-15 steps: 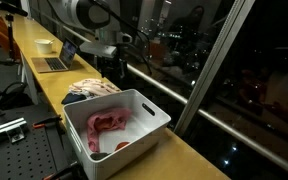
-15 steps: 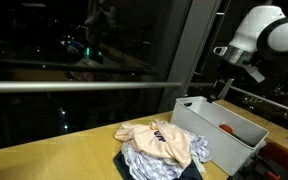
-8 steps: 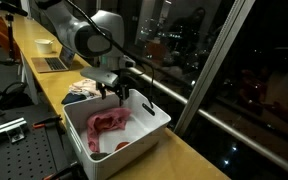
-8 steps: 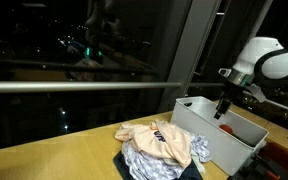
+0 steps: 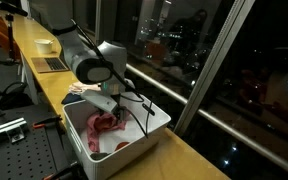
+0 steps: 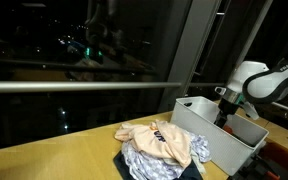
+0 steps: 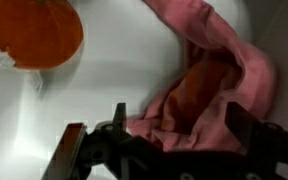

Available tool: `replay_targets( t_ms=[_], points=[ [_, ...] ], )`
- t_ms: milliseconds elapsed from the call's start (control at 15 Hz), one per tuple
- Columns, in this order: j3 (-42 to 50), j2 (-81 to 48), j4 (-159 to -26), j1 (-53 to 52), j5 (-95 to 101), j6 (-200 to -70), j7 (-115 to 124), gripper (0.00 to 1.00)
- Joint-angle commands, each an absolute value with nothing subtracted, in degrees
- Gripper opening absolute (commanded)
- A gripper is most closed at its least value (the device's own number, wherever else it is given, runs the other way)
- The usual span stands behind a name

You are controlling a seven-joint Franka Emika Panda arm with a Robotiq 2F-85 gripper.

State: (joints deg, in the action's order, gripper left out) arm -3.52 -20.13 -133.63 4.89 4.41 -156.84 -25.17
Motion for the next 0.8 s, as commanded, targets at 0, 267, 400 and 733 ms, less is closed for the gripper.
replay_targets(
  t_ms=[0,267,400,733],
  points=[
    [-7.8,-24.2,-131.4,9.0,-0.1,-157.3,-30.3,1.00],
    [-10.6,-26.6,-130.2,11.7,-1.7,-155.7,-32.6,0.98],
    [-11.5,-27.2,-129.8,12.9,-2.1,-155.2,-33.2,0.73],
    [-12.8,-27.4,-130.0,16.6,-4.3,-154.7,-36.0,0.40]
  ],
)
